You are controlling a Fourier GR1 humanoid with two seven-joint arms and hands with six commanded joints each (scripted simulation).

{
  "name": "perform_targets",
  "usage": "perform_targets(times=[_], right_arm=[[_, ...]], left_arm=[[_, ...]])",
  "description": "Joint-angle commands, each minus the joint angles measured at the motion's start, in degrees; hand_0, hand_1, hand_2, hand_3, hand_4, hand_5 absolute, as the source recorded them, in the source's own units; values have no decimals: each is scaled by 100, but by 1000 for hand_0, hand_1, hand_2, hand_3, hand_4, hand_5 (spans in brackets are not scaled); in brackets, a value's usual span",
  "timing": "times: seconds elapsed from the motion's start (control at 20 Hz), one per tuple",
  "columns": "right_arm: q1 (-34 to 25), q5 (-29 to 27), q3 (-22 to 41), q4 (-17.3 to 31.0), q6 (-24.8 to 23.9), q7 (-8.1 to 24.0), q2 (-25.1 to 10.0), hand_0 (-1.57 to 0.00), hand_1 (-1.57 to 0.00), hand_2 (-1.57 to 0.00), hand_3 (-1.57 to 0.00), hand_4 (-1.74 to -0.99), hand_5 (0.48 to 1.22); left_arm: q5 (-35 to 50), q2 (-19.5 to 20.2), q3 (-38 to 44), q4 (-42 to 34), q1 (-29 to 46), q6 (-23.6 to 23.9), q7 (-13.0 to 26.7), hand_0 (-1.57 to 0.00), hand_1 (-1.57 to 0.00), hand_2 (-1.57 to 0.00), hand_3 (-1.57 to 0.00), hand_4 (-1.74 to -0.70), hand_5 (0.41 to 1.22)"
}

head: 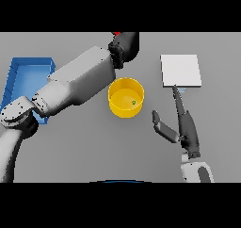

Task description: Pick up the red beaker and tilt it to pour out 1 green nut into yellow bowl. Pick up the yellow bowl and place it on the metallic measuring scale.

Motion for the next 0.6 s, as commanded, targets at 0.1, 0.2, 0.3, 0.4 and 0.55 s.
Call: perform_targets(times=[0.1, 0.2, 0.3, 0.4, 0.55], right_arm=[[36, 15, -32, -21, -2, -46, -77, 1, 1, 1, 1, -1024, 681], [18, 22, -9, 41, 3, -59, -52, 1, 1, 1, 1, -1018, 680], [-91, -45, -40, 24, -2, -52, -28, 1, 1, 1, 1, -1001, 683], [-54, -93, -75, 50, 13, -107, -57, 1, 1, 1, 1, -996, 675], [-99, -170, -72, 94, 42, -101, -10, 1, 1, 1, 1, -1004, 668]], left_arm=[[343, 197, 568, 323, -389, 38, 42, -1571, -1571, -1571, -1263, -1731, 1221], [640, 354, 1012, 607, -600, 263, -25, -1571, -1571, -1571, -1132, -1731, 1221], [1075, 523, 1578, 976, -814, 168, -38, -1571, -1571, -1571, -1290, -1729, 1221], [1549, 643, 2218, 1270, -869, 104, 404, -1571, -1571, -1571, -1391, -1733, 1221], [2240, 1065, 3102, 1559, -886, 206, 853, -1571, -1571, -1571, -1444, -1737, 1221]])
